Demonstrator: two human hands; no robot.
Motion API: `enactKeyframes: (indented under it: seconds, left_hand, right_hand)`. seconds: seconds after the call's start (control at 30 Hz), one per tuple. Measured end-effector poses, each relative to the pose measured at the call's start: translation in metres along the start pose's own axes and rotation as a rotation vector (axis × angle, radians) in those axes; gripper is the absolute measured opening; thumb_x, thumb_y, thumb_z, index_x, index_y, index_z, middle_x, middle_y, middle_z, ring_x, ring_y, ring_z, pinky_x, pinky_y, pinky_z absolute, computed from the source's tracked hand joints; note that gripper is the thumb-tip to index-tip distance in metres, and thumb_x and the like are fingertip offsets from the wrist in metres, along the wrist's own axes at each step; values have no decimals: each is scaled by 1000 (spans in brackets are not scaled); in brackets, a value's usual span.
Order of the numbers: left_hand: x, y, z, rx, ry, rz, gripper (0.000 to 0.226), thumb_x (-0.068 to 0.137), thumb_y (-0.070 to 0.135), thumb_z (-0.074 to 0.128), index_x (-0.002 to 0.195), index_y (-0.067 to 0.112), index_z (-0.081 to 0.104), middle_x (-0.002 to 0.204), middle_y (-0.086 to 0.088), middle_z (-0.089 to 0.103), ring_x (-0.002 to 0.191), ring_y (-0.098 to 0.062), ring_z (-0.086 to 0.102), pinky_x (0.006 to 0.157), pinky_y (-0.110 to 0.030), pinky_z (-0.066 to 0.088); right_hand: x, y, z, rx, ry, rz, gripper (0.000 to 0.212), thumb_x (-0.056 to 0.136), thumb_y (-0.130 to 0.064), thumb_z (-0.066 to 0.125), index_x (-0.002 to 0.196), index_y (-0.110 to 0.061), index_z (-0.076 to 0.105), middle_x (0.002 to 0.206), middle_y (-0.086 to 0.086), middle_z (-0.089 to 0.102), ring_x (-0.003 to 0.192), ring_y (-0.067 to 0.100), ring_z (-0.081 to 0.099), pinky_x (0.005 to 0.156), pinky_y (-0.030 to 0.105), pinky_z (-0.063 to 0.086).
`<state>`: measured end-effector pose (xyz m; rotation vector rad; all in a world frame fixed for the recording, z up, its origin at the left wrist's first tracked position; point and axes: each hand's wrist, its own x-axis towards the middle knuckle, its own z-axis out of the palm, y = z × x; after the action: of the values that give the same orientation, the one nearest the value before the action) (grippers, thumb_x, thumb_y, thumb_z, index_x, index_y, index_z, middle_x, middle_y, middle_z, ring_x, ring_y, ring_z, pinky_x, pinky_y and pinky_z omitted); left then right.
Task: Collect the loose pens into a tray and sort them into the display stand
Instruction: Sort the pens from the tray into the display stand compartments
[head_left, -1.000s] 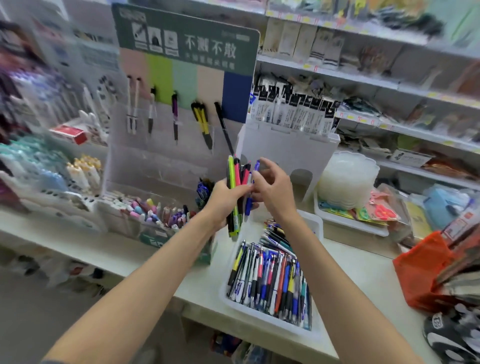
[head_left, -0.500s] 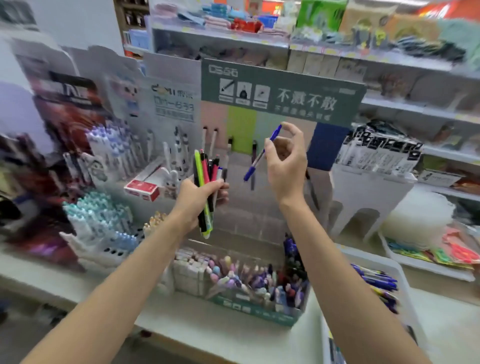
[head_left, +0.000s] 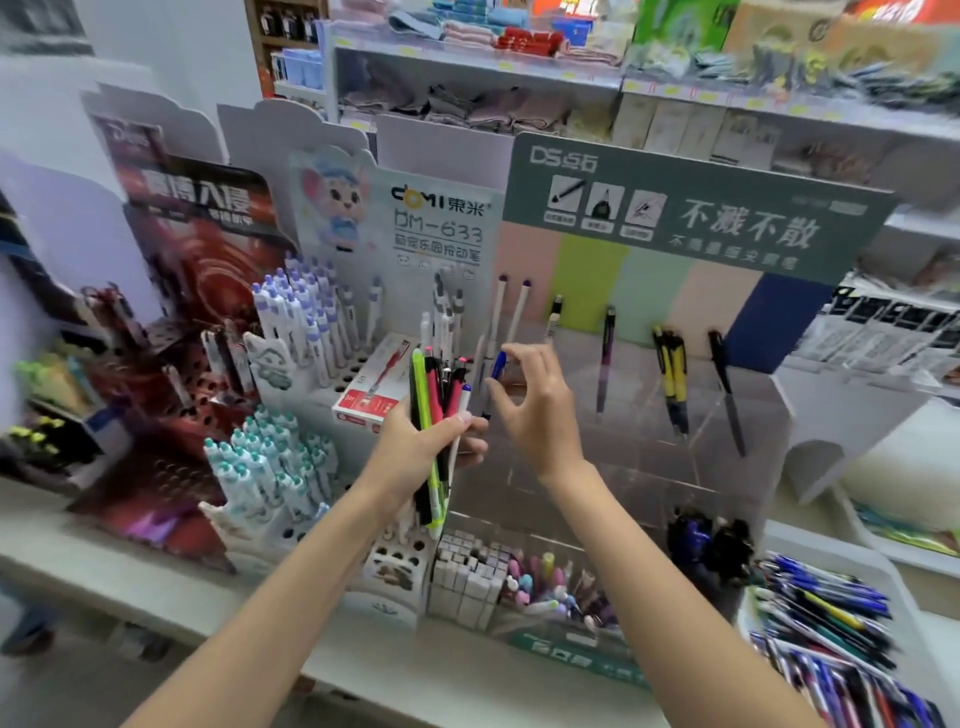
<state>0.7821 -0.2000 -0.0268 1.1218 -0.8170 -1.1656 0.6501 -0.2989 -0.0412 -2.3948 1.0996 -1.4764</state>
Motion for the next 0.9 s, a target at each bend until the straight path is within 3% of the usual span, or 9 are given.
enactKeyframes:
  seconds: [0.13, 0.2, 0.3, 0.43, 0.53, 0.63, 0.7, 0.8, 0.9]
  left_hand:
    - [2, -6, -10, 25, 6, -10, 13, 94, 5, 62, 101, -6, 66, 84, -16, 75, 74, -26, 73, 69, -32, 60]
    - [2, -8, -13, 26, 7, -14, 12, 93, 5, 63, 98, -6, 68, 82, -18, 74, 75, -27, 73, 69, -31, 60]
    - [2, -10, -12, -13, 9, -24, 17, 93, 3, 64, 103, -10, 65, 86, -19, 75, 78, -28, 74, 67, -30, 60]
    - [0, -12, 1, -70, -25, -25, 19, 92, 2, 64, 109, -5, 63, 93, -18, 75, 83, -29, 75, 71, -34, 61]
    - [3, -14, 20, -77, -58, -11, 19, 92, 1, 64, 111, 2, 65, 97, -20, 75, 87, -32, 75, 73, -36, 62]
    - [8, -13, 38, -110, -86, -33, 20, 92, 2, 64, 113, 0, 64, 99, -21, 74, 90, -35, 74, 74, -41, 62]
    - [13, -13, 43, -65, -70, -29, 11, 91, 3, 66, 102, 3, 66, 91, -14, 76, 84, -30, 75, 72, -37, 62]
    - [19, -14, 40, -26, -36, -25, 1, 91, 4, 67, 92, 3, 67, 82, -10, 76, 74, -21, 74, 64, -28, 60]
    - [21, -17, 32, 4, -35, -44, 11, 93, 8, 66, 97, -2, 66, 82, -9, 74, 64, -14, 70, 56, -21, 55]
  right_hand:
    - [-11, 6, 0, 1, -197, 93, 38, 88, -9, 71, 123, -5, 58, 106, 8, 68, 94, 20, 66, 84, 23, 52]
    - [-13, 7, 0, -2, -279, 135, 44, 92, -11, 67, 134, -7, 55, 121, 10, 67, 110, 22, 64, 95, 24, 48]
    - [-16, 4, -4, 3, -260, 129, 49, 95, -5, 61, 142, -9, 49, 128, 8, 65, 113, 17, 62, 99, 18, 44]
    - [-18, -7, -22, 211, -125, 297, 28, 94, -12, 62, 121, -12, 69, 107, -2, 72, 93, 3, 64, 87, 21, 53]
    - [-12, -17, -38, 449, -166, 451, 13, 90, -16, 69, 102, -18, 73, 92, -3, 74, 86, 9, 69, 77, 25, 56]
    - [-5, -21, -51, 572, -174, 528, 8, 87, -10, 73, 93, -16, 73, 81, 5, 74, 77, 19, 71, 71, 39, 61]
    - [2, -18, -63, 522, -65, 491, 6, 88, -7, 72, 92, -11, 73, 82, 6, 74, 76, 18, 71, 72, 34, 60]
    - [19, -5, -89, 470, 276, 481, 4, 89, -4, 69, 89, -8, 71, 79, 5, 71, 72, 14, 68, 67, 26, 57]
    - [33, 9, -106, 335, 451, 410, 2, 90, -9, 68, 89, -10, 70, 81, 2, 70, 76, 17, 69, 72, 36, 59]
